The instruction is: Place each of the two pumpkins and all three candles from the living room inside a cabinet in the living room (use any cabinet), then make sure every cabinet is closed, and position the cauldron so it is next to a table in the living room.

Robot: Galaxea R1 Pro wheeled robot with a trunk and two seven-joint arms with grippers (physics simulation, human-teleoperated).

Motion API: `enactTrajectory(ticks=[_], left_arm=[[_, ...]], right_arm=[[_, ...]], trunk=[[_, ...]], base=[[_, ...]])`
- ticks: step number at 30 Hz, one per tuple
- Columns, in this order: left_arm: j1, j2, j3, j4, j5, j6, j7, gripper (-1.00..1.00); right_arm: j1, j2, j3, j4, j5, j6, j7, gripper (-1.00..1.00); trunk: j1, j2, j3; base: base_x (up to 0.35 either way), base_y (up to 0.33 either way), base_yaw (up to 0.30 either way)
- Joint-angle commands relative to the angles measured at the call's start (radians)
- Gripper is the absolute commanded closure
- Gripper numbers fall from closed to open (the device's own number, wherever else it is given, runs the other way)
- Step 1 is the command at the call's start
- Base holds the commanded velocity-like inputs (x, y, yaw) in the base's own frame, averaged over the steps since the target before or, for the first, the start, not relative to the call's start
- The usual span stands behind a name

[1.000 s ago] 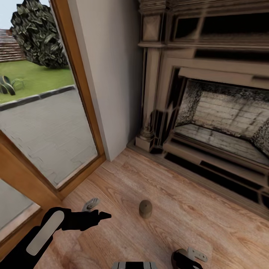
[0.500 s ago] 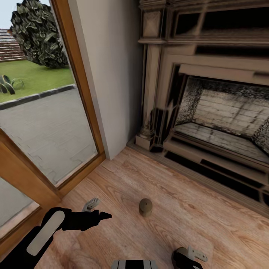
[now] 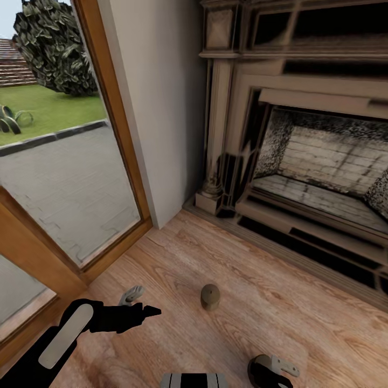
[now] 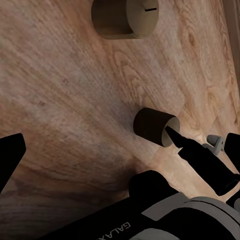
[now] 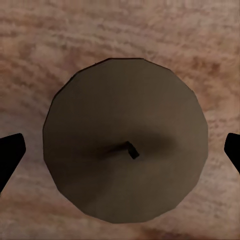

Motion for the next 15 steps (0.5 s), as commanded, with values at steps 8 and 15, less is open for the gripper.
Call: enactTrajectory(ticks=[8, 15], left_arm=[[-0.001, 0.001, -0.002, -0.001, 0.009, 0.001, 0.008, -1.0], [-0.001, 0.001, -0.002, -0.001, 0.009, 0.001, 0.007, -1.0]], right_arm=[[0.0, 0.0, 0.009, 0.0, -0.008, -0.007, -0.004, -1.0], [0.0, 0.0, 0.009, 0.0, -0.008, -0.007, -0.004, -1.0]], trunk=[[0.002, -0.001, -0.02], [0.002, -0.001, -0.02]], base=[[0.0, 0.0, 0.0], [0.0, 0.0, 0.0]])
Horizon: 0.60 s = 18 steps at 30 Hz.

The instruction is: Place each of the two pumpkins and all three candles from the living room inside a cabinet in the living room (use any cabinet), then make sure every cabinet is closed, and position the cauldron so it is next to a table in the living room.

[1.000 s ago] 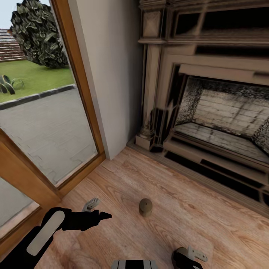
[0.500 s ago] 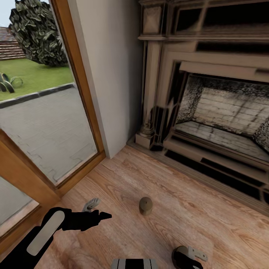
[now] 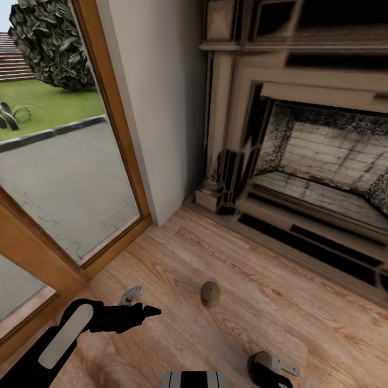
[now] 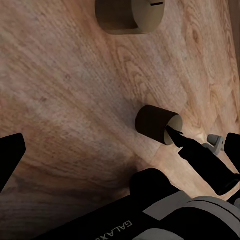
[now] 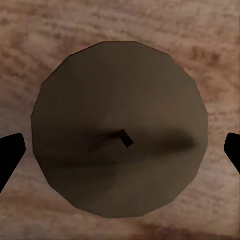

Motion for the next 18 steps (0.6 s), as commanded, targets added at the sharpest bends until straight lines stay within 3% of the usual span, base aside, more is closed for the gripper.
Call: enactTrajectory(ticks=[1, 4, 9, 18], left_arm=[[-0.001, 0.001, -0.002, -0.001, 0.009, 0.001, 0.008, -1.0], [-0.001, 0.001, -0.002, -0.001, 0.009, 0.001, 0.008, -1.0], [-0.001, 0.001, -0.002, -0.001, 0.009, 0.001, 0.008, -1.0], [-0.001, 0.002, -0.002, -0.001, 0.009, 0.001, 0.007, -1.0]], right_arm=[[0.0, 0.0, 0.009, 0.0, -0.008, -0.003, -0.004, -1.0], [0.0, 0.0, 0.009, 0.0, -0.008, -0.003, -0.004, -1.0], [0.0, 0.001, 0.009, 0.0, -0.008, -0.003, -0.004, -1.0], [0.0, 0.002, 0.013, 0.0, -0.008, -0.003, -0.004, -1.0]], trunk=[[0.0, 0.0, -0.001], [0.0, 0.0, -0.001], [0.002, -0.001, -0.02], [0.002, -0.001, -0.02]], base=[[0.0, 0.0, 0.0], [0.0, 0.0, 0.0], [0.0, 0.0, 0.0], [0.0, 0.0, 0.0]])
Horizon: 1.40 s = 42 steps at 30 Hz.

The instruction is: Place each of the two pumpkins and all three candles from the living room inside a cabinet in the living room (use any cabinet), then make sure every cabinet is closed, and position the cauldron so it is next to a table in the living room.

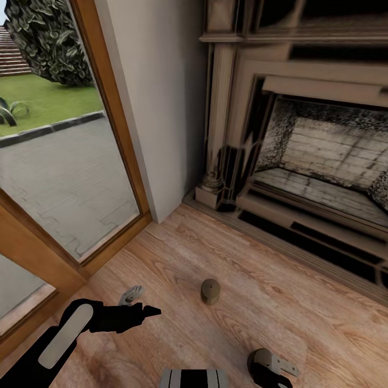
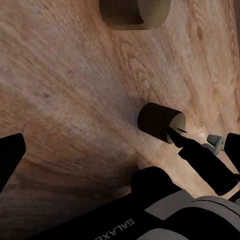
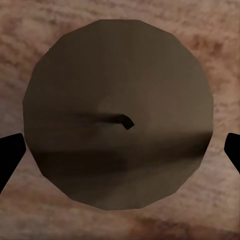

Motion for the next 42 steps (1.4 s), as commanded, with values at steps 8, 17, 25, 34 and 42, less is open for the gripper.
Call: enactTrajectory(ticks=[8, 17, 25, 34, 42], left_arm=[[-0.001, 0.003, -0.002, -0.002, 0.029, 0.003, 0.005, -1.0], [-0.001, 0.05, -0.082, -0.007, 0.139, 0.002, -0.105, -1.0], [-0.001, 0.057, -0.098, -0.012, 0.142, 0.001, -0.148, -1.0], [-0.001, 0.056, -0.1, -0.012, 0.142, 0.001, -0.151, -1.0], [-0.001, 0.056, -0.1, -0.012, 0.142, 0.001, -0.151, -1.0]], right_arm=[[0.0, 0.0, 0.009, 0.0, -0.008, -0.003, -0.004, -1.0], [0.0, 0.0, 0.009, 0.0, -0.008, -0.003, -0.004, -1.0], [0.0, 0.0, 0.009, 0.0, -0.008, -0.004, -0.004, -1.0], [0.0, -0.001, 0.01, 0.001, -0.008, -0.005, 0.039, -1.0], [0.0, -0.001, 0.009, 0.002, -0.008, -0.005, 0.08, -1.0]], trunk=[[0.0, 0.0, -0.001], [0.0, 0.0, -0.001], [0.0, 0.0, -0.001], [0.0, 0.0, -0.001], [0.0, 0.0, -0.001]], base=[[0.0, 0.0, 0.0], [0.0, 0.0, 0.0], [0.0, 0.0, 0.0], [0.0, 0.0, 0.0], [0.0, 0.0, 0.0]])
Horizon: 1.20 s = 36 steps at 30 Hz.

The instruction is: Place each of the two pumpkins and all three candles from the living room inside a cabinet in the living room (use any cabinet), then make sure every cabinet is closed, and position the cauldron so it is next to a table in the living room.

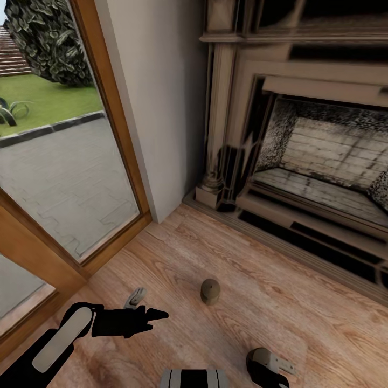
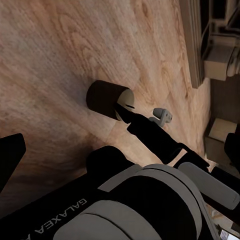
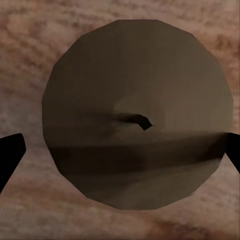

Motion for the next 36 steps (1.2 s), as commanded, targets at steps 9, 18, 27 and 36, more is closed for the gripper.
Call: enactTrajectory(ticks=[9, 18, 27, 36], left_arm=[[-0.001, 0.001, -0.002, 0.0, -0.007, 0.001, -0.008, -1.0], [-0.001, 0.001, -0.002, 0.0, -0.007, 0.001, -0.008, -1.0], [-0.001, 0.001, -0.002, 0.0, -0.007, 0.001, -0.008, -1.0], [-0.001, 0.001, -0.002, 0.0, -0.007, 0.001, -0.008, -1.0]], right_arm=[[0.0, 0.001, 0.022, 0.002, -0.011, 0.001, 0.006, -1.0], [0.0, 0.001, 0.022, 0.004, -0.012, 0.001, -0.001, -1.0], [0.0, 0.001, 0.021, 0.006, -0.017, -0.001, -0.002, -1.0], [0.0, 0.001, 0.02, 0.006, -0.023, -0.009, -0.003, -1.0]], trunk=[[0.0, 0.0, -0.001], [0.0, 0.0, -0.001], [0.0, 0.0, -0.001], [0.0, 0.0, -0.001]], base=[[0.0, 0.0, 0.0], [0.0, 0.0, 0.0], [0.0, 0.0, 0.0], [0.0, 0.0, 0.0]])
